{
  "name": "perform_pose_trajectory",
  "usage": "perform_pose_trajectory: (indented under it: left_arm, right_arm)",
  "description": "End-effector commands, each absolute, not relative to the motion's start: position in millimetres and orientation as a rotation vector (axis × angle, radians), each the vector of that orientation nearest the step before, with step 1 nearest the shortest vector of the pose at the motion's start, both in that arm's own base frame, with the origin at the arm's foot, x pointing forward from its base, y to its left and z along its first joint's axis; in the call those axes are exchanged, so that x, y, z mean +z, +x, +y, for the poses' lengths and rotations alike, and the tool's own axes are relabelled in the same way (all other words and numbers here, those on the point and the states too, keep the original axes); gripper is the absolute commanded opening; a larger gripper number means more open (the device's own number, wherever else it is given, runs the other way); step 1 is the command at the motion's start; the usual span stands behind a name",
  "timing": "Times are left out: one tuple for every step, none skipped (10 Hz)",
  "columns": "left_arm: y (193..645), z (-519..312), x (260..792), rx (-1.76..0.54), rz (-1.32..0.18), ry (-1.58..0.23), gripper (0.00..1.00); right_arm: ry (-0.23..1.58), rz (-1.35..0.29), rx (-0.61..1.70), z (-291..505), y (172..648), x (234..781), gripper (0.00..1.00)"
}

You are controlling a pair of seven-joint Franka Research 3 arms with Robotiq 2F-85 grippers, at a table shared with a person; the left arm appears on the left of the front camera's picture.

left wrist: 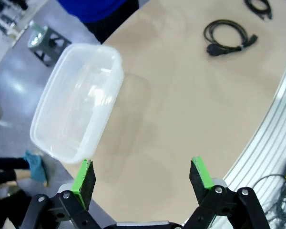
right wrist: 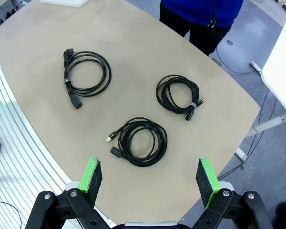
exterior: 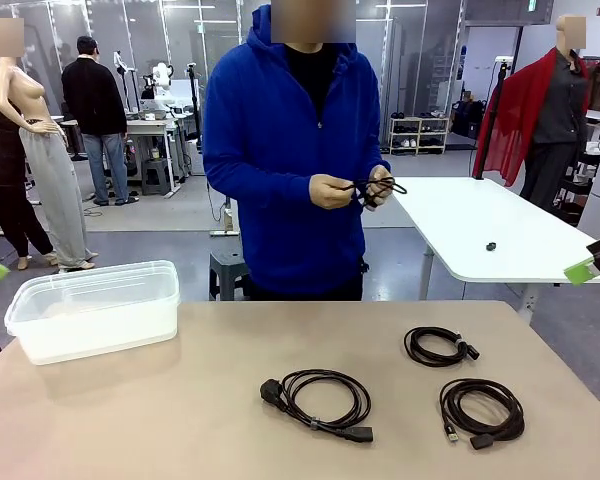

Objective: Organize and store the cables.
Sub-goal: Place the Power Cable into the Organizing box.

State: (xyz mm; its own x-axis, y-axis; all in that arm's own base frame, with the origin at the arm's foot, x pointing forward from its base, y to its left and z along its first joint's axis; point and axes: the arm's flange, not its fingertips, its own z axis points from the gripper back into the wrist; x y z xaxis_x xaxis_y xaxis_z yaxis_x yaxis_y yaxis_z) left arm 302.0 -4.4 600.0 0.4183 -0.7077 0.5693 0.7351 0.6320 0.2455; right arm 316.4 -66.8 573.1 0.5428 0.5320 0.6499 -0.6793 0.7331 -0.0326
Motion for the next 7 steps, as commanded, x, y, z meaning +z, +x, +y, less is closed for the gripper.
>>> perform_pose_trajectory:
  left_arm:
    - [328,-29,605,-0.953,-0.633,-0.068,1.00]
    - [334,-50,606,-0.974,-0.612,-0.053,1.00]
    - [340,-74,606,-1.015,-0.586,-0.048,1.00]
    - [343,-94,608,-1.042,-0.589,-0.054,1.00]
    - [346,-115,613,-1.078,-0.585,-0.047,1.00]
    - [348,-142,614,-1.141,-0.545,-0.015,1.00]
    - [351,-172,614,-1.201,-0.510,0.010,1.00]
  right_arm:
    - [0.233,-0.688,0.732,-68,316,573,1.00]
    - [0.233,-0.688,0.732,-68,316,573,1.00]
    - [0.233,-0.688,0.732,-68,316,573,1.00]
    - [0.233,-0.688,0.732,-68,316,573,1.00]
    - [0.233,-0.688,0.732,-68,316,573,1.00]
    - [0.233,-0.688,0.732,-68,316,573,1.00]
    - [0.233,-0.688,0.732,-68,316,573,1.00]
